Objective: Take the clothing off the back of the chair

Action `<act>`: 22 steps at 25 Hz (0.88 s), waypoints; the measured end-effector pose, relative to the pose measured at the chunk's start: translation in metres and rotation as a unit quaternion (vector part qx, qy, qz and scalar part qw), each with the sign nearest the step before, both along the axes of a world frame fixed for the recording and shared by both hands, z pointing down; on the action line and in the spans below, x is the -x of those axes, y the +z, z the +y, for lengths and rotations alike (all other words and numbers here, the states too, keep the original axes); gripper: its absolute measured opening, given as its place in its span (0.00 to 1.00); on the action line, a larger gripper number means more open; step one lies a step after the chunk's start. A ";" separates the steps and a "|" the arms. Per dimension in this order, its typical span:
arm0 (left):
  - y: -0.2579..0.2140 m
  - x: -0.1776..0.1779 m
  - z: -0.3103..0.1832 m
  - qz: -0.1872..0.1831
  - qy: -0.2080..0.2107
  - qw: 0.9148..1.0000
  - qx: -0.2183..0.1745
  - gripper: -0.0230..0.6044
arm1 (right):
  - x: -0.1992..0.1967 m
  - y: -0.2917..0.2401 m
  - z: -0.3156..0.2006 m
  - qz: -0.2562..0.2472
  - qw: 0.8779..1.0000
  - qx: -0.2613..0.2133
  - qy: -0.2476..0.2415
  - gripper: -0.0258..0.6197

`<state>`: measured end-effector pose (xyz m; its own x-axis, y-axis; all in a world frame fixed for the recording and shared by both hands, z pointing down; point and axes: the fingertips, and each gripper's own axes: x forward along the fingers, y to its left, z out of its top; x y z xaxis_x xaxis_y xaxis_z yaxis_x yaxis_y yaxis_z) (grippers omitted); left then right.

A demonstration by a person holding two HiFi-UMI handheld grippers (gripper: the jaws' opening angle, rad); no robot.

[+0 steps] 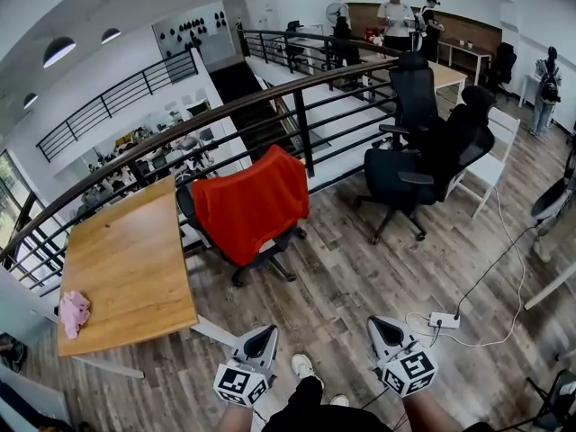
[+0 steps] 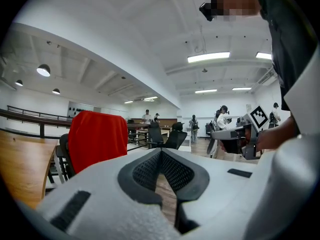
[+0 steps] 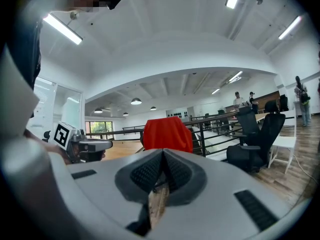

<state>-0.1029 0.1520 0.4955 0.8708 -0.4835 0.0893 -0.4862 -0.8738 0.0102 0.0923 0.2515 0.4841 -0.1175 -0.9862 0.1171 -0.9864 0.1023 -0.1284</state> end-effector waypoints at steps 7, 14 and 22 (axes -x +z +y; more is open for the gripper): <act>0.002 -0.007 -0.055 0.008 -0.006 1.000 -0.004 0.06 | -0.006 -0.001 -0.055 0.008 1.000 -0.001 -0.007 0.05; 0.001 -0.008 -0.111 0.008 -0.012 1.000 -0.003 0.06 | -0.005 -0.010 -0.124 0.014 1.000 -0.010 -0.019 0.05; -0.001 0.009 -0.180 0.015 -0.028 0.999 -0.002 0.06 | 0.014 -0.010 -0.202 0.015 0.999 -0.002 -0.042 0.05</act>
